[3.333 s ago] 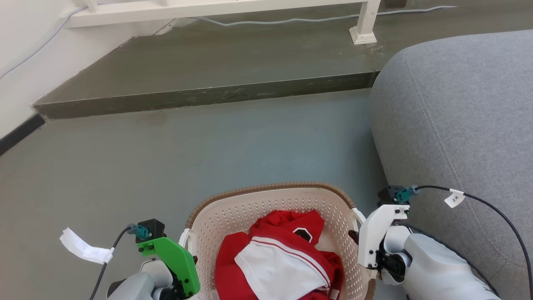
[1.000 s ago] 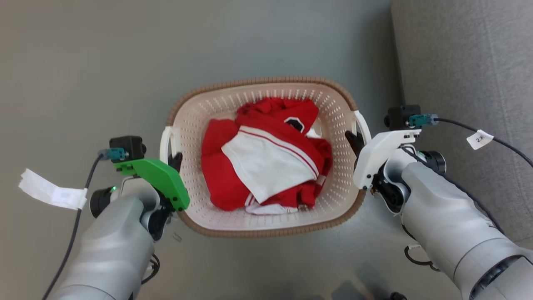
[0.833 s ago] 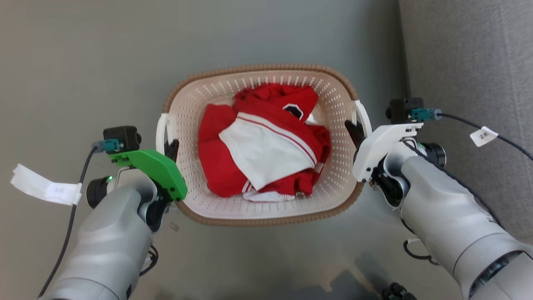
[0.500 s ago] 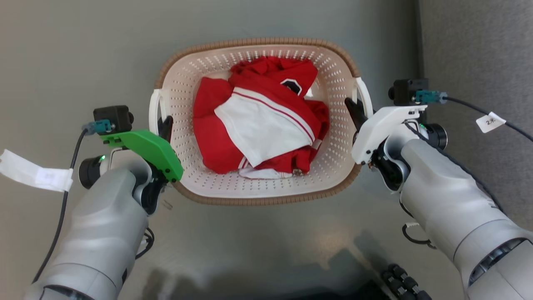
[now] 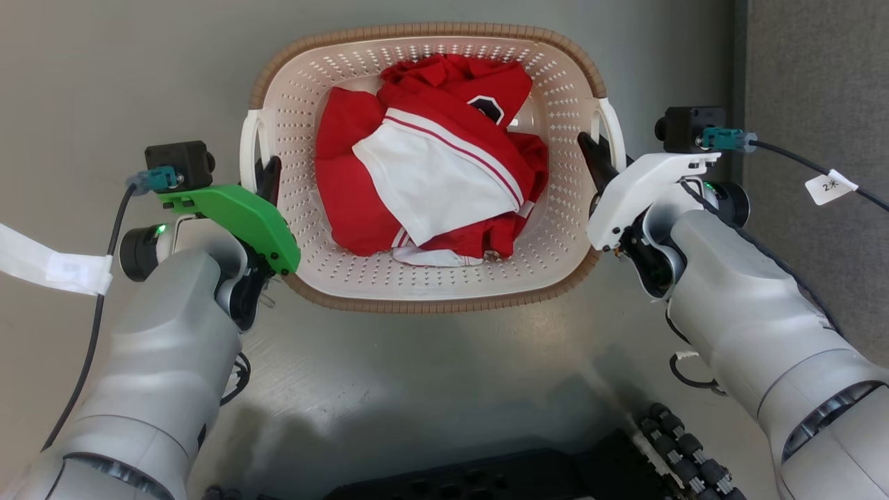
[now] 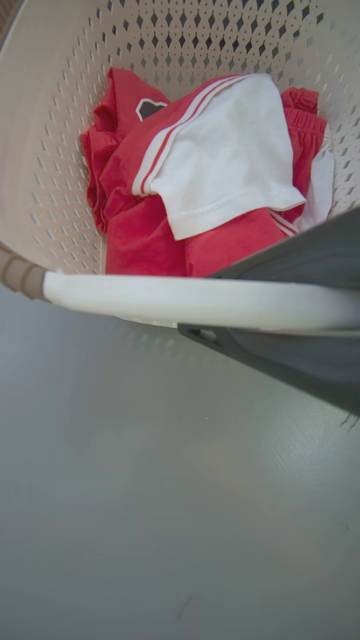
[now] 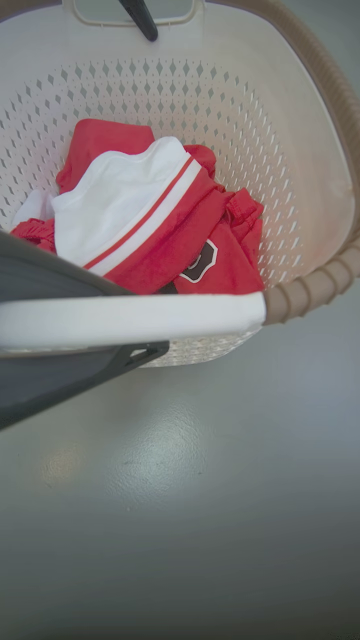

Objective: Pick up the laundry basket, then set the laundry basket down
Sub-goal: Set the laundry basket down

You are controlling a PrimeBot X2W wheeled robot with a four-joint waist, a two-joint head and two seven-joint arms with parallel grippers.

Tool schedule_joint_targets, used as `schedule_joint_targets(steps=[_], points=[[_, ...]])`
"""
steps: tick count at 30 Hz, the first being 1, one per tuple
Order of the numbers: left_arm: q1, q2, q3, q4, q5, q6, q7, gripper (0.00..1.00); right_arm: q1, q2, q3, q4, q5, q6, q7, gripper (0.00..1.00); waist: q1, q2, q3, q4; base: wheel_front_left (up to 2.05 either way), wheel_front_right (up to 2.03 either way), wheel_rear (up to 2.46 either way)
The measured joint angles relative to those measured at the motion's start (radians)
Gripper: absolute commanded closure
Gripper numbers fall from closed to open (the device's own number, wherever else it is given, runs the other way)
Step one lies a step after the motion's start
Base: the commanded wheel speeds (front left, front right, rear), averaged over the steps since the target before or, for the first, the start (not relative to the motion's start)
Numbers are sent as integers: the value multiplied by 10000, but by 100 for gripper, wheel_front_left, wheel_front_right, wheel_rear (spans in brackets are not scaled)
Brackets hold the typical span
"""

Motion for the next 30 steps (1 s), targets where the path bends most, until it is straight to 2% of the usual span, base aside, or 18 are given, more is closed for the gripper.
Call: schedule_joint_targets(steps=[14, 15, 16, 17, 18, 19, 30], points=[[-159, 4, -21, 38, 52, 0, -265, 100, -198, 54, -121, 205, 90, 6, -230, 100, 0, 0, 462, -85, 0, 0, 0], [-176, 4, -31, 40, 75, 0, -278, 100, -201, 58, -138, 240, 107, 8, -232, 85, -1, 0, 470, -89, 0, 0, 0], [-197, 4, -67, 31, 84, 0, -290, 100, -208, 71, -163, 280, 115, 15, -234, 55, -1, 0, 476, -93, 0, 0, 0], [-206, 0, -88, 4, 90, 0, -290, 63, -213, 75, -188, 320, 123, 23, -240, 0, -1, 0, 480, -96, 0, 0, 0], [-206, -2, -88, 15, 88, 0, -290, 18, -214, 71, -215, 374, 132, 36, -259, 0, -1, 0, 483, -99, 0, 0, 0], [-211, 4, -88, 27, 88, 0, -291, 0, -216, 61, -257, 437, 136, 36, -259, 0, -1, 0, 484, -100, 0, 0, 0], [-222, 31, -121, 65, 88, 2, -291, 0, -362, 42, -347, 792, 192, 35, -261, 0, -1, 0, 377, -90, 0, 0, 0]])
